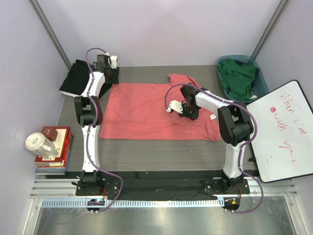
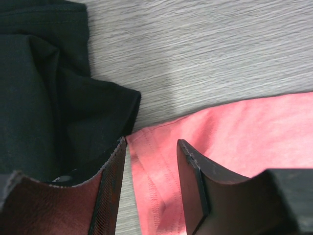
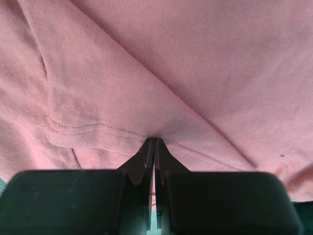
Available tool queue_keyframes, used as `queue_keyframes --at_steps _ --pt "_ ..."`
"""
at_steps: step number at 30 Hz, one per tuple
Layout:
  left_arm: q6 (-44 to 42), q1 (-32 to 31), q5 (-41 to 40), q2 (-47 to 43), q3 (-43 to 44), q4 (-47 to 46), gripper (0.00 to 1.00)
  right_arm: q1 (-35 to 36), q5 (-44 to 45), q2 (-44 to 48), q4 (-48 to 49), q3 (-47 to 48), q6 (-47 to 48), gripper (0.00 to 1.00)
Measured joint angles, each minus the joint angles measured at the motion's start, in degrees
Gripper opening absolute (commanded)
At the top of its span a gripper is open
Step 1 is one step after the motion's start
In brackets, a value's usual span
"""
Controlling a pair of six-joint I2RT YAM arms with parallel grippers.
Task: Fold and stack the t-shirts
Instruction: Fold the flattened tshirt in 1/3 of the way
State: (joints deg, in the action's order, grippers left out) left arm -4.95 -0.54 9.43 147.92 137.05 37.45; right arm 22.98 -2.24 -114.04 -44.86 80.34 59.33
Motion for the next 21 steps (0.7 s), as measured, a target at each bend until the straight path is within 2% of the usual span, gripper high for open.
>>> queue_keyframes --at_steps 16,21 --pt "-0.3 -0.6 -2.3 0.5 0.1 1.5 0.46 0.1 0.2 -1.9 -2.8 2.8 0.0 0.06" --pt "0.0 -0.7 -2.3 0.5 0.1 1.9 0.4 0.1 0.2 -1.9 -2.8 2.8 0.0 0.07"
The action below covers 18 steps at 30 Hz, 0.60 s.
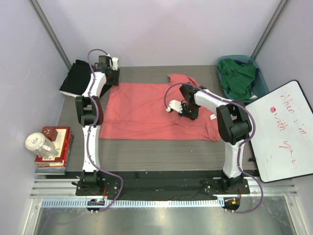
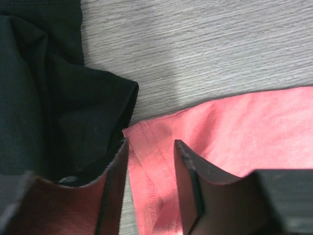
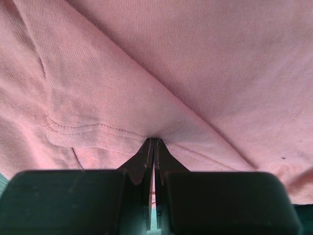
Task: Fold and stack the t-shirts
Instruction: Fold the flattened tshirt in 1/3 of the way
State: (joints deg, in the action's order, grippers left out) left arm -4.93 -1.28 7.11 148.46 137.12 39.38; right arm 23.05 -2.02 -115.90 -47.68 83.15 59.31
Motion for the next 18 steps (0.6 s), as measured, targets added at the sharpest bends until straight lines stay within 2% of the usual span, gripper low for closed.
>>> queue_keyframes --at_steps 10,18 --pt "0.1 -0.1 0.1 0.0 0.0 0.8 0.37 0.0 0.0 -0.2 -0.3 0.3 0.0 0.07" --pt "0.0 -0.1 0.0 0.0 0.0 1.2 0.16 0.0 0.0 -0.3 -0.3 0.4 -0.1 0.06"
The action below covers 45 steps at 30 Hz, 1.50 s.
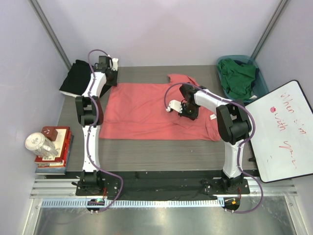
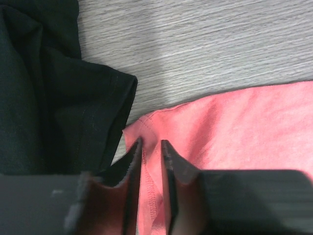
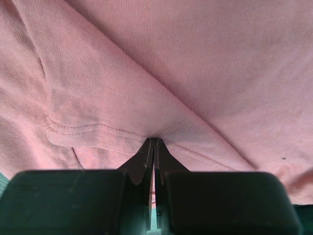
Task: Fold and stack the t-shirts
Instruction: Fold the flattened tshirt in 1/3 of the way
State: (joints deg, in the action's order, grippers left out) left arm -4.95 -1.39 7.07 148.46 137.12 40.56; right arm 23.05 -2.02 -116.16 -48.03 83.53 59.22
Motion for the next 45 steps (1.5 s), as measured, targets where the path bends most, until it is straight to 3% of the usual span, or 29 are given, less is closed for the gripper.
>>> queue_keyframes --at_steps 7,20,32,33,34,36,38,40,45 --pt "-0.1 0.0 -0.7 0.0 0.0 0.0 0.01 0.0 0.0 0.0 0.0 0.0 -0.1 0.06" --pt "-3.0 -0.8 -3.6 0.0 0.0 -2.2 0.01 0.0 0.0 0.0 0.0 0.0 -0.1 0.06" --pt "-9.0 -3.1 -7.7 0.0 -0.5 -6.1 0.08 0.0 0.0 -0.2 -0.2 0.2 -0.1 0.06" --pt "-9.3 -3.3 -8.2 0.0 -0.8 -6.5 0.12 0.0 0.0 -0.2 -0.2 0.2 -0.1 0.06" --pt "-9.8 -3.5 -8.9 0.0 -1.0 -6.9 0.29 0.0 0.0 -0.2 -0.2 0.2 -0.1 0.06" --pt "-10.9 -3.8 -10.3 0.0 -1.6 -7.8 0.49 0.0 0.0 -0.2 -0.2 0.2 -0.1 0.06" --pt "-11.8 -4.0 -11.9 0.0 -2.2 -8.3 0.81 0.0 0.0 -0.2 -0.2 0.2 -0.1 0.06" --pt "-12.4 -4.3 -14.1 0.0 -2.9 -9.0 0.99 0.0 0.0 -0.2 -0.2 0.2 -0.1 0.06" --pt "-12.9 -4.5 -20.2 -1.4 -6.1 -12.4 1.0 0.0 0.0 -0.1 -0.2 0.2 -0.1 0.06"
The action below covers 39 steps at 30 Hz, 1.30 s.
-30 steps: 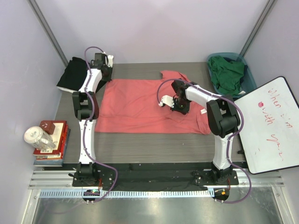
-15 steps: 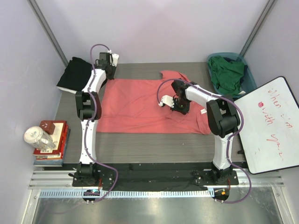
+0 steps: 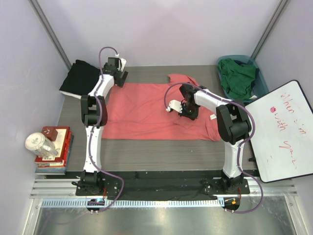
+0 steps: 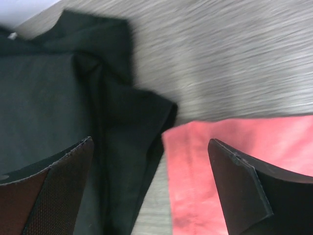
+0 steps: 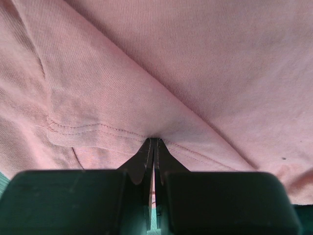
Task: Fold and stack the t-shirts
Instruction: Fold the flattened tshirt in 1/3 of the way
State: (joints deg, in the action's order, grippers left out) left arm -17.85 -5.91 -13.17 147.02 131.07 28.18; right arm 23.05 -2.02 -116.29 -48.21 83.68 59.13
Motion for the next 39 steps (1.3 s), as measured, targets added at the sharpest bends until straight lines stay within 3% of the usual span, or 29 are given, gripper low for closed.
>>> queue_keyframes --at_steps 6,12,15,19,27,39 --pt "-0.3 0.0 -3.1 -4.0 -4.6 -1.3 1.0 0.0 0.0 0.3 0.3 -0.3 -0.1 0.18" --pt "-2.4 0.0 3.2 -12.7 -9.3 1.2 1.0 -0.2 0.1 1.2 2.2 -0.6 -1.5 0.42" --pt "-5.6 0.0 6.0 -18.7 -15.1 2.5 1.0 -0.2 -1.3 2.6 3.3 -1.5 -2.3 0.46" --pt "-10.3 -0.1 7.6 -23.2 -22.6 4.7 1.0 -0.2 -4.4 6.8 3.1 -3.6 -2.2 0.47" --pt "-13.9 -0.1 6.9 -24.0 -35.5 6.9 1.0 0.2 -10.8 10.1 1.1 -6.3 -1.2 0.48" --pt "-14.1 -0.1 6.0 -30.5 -36.2 6.6 1.0 2.0 -14.1 7.4 0.7 -7.2 -1.8 0.52"
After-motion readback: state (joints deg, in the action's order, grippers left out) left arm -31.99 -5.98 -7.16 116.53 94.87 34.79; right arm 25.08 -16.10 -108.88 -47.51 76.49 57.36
